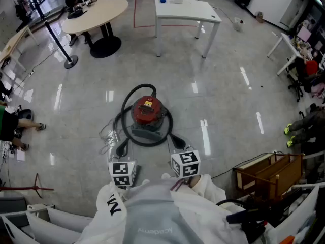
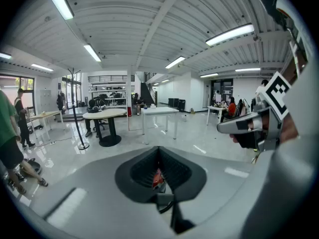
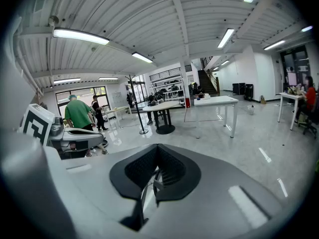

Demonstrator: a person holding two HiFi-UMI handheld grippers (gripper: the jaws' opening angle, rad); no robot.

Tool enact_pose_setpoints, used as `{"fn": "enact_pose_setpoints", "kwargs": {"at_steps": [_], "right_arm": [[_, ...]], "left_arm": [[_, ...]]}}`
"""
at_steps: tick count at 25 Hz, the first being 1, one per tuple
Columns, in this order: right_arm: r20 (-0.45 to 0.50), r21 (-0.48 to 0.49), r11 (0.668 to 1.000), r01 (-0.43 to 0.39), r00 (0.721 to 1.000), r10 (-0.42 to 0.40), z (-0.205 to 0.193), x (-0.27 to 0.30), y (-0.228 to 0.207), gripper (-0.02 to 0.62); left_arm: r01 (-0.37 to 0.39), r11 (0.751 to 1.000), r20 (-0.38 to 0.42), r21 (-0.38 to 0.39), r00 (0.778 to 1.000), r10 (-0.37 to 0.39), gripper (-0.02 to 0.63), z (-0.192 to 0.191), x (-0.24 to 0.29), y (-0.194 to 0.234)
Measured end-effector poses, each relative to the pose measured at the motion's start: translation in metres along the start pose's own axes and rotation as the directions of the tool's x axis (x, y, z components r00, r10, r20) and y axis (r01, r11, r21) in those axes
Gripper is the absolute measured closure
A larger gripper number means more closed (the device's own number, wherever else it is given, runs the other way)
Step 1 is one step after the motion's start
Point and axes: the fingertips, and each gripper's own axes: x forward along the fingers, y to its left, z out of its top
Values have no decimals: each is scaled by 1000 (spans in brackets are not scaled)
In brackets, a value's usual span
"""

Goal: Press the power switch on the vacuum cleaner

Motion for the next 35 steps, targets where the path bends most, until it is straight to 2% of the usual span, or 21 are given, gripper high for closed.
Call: {"fn": "enact_pose_setpoints", "kwargs": {"at_steps": [15, 29, 35], "right_arm": [[-13, 24, 1000, -10, 1000, 11, -3, 3, -4, 595], [-5, 60, 998, 33, 999, -32, -2, -13, -69, 595], [-10, 66, 997, 26, 1000, -25, -3, -13, -76, 595]], "left_arm": [[4, 1000, -14, -6, 1000, -5, 606, -1, 7, -3], [41, 999, -2, 25, 999, -41, 606, 23, 49, -51], [39, 999, -9, 28, 999, -39, 606, 25, 56, -57]]}}
